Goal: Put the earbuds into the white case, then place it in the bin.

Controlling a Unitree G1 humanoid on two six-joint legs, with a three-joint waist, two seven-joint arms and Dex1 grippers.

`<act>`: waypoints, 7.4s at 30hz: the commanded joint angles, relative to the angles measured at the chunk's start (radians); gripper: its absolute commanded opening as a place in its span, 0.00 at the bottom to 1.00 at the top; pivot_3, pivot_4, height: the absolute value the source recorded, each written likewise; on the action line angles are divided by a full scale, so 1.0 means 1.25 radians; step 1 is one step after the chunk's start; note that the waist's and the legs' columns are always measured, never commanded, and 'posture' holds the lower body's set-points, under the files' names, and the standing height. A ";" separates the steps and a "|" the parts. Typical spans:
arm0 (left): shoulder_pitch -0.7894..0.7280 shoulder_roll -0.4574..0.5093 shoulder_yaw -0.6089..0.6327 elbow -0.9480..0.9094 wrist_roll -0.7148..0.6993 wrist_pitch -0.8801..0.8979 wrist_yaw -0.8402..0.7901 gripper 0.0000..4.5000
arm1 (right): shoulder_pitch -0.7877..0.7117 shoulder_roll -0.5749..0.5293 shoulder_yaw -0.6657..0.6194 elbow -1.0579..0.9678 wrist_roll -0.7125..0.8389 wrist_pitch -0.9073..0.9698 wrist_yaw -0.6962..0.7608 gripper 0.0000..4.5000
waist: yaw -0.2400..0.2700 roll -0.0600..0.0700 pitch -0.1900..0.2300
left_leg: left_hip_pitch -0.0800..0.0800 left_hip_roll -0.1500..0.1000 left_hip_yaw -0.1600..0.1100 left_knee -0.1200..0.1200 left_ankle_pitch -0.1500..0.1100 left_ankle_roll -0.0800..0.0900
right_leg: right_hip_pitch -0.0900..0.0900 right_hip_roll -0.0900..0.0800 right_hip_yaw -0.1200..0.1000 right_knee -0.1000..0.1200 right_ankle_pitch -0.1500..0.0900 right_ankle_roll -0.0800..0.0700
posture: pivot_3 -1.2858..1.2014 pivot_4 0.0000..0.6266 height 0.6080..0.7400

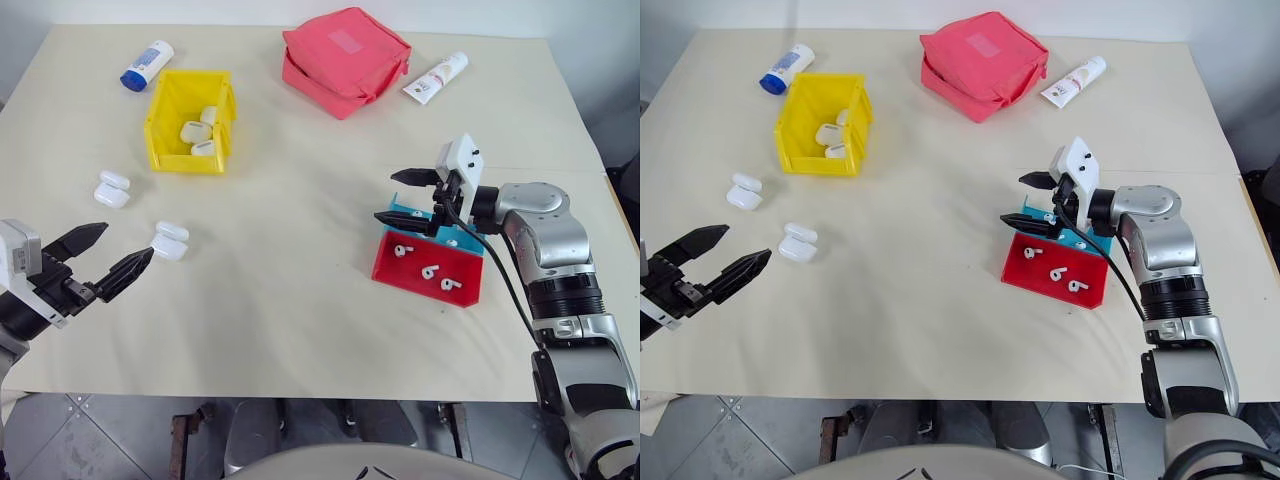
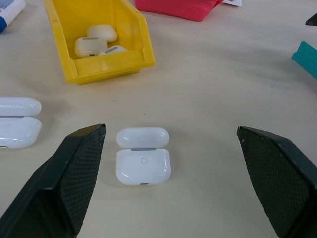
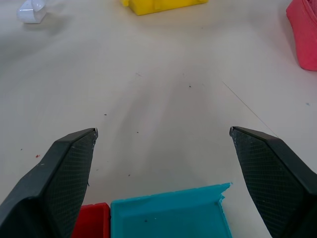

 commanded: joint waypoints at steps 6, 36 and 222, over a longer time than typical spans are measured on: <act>-0.016 0.014 0.018 -0.016 0.037 -0.035 0.042 1.00 | -0.017 -0.005 -0.021 -0.011 0.015 -0.005 -0.001 1.00 | 0.001 0.000 0.000 | 0.000 0.000 0.000 0.000 0.000 0.000 | 0.000 0.000 0.000 0.000 0.000 0.000 | 0.52 0.24 1.00; 0.516 -0.205 0.376 -0.192 -0.081 -0.030 -0.047 1.00 | -0.185 -0.041 0.020 0.225 0.005 -0.156 0.324 1.00 | -0.001 0.001 0.002 | 0.001 0.000 -0.001 -0.001 -0.003 0.003 | 0.003 0.000 -0.001 -0.007 0.000 0.000 | 0.52 0.24 1.00; -0.413 -0.327 -0.692 0.202 0.174 -0.438 -0.317 0.62 | 0.232 -0.578 0.155 -0.772 0.032 0.634 -0.111 0.52 | 0.044 0.005 0.004 | -0.003 0.000 -0.001 0.014 -0.004 0.004 | 0.002 0.000 -0.002 0.001 0.000 0.001 | 0.52 0.24 1.00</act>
